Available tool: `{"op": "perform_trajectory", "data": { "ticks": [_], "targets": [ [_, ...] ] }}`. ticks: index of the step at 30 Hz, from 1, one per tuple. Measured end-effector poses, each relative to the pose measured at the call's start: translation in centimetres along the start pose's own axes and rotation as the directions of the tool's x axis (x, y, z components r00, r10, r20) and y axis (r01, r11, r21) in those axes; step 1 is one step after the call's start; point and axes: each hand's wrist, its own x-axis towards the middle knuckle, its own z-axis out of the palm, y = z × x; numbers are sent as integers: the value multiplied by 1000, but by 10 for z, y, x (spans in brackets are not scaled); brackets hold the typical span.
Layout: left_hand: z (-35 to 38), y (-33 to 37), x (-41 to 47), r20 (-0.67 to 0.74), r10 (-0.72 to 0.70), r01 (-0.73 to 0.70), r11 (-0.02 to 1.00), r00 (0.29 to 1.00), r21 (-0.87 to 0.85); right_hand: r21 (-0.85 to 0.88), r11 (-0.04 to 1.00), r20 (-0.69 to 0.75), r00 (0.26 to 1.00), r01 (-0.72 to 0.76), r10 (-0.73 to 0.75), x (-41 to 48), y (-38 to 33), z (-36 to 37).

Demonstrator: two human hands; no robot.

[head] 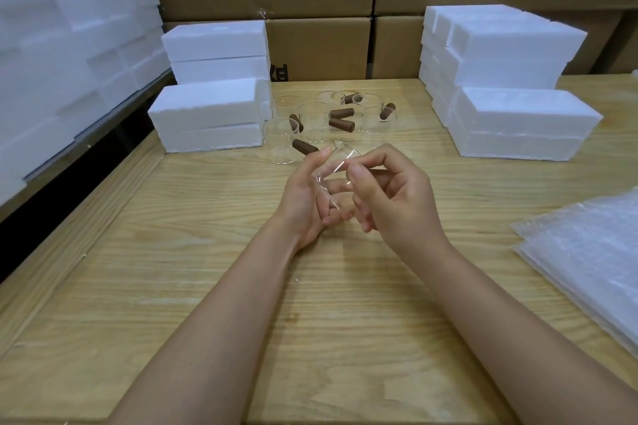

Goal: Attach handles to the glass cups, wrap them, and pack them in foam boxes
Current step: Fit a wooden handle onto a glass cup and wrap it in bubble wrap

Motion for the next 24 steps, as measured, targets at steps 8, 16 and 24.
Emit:
{"op": "perform_trajectory", "data": {
  "ticks": [8, 16, 24],
  "targets": [
    [-4, 1, 2, -58, -5, 6, 1000, 998, 4, 117, 993, 18, 1000, -25, 23, -2, -4, 6],
    [-7, 3, 0, 18, 15, -12, 989, 1000, -148, 78, 996, 59, 997, 42, -46, -6, 9, 13],
    [-4, 3, -1, 65, 6, 0, 996, 998, -85, -263, 948, -124, 968, 181, -219, -7, 16, 9]
  ]
}}
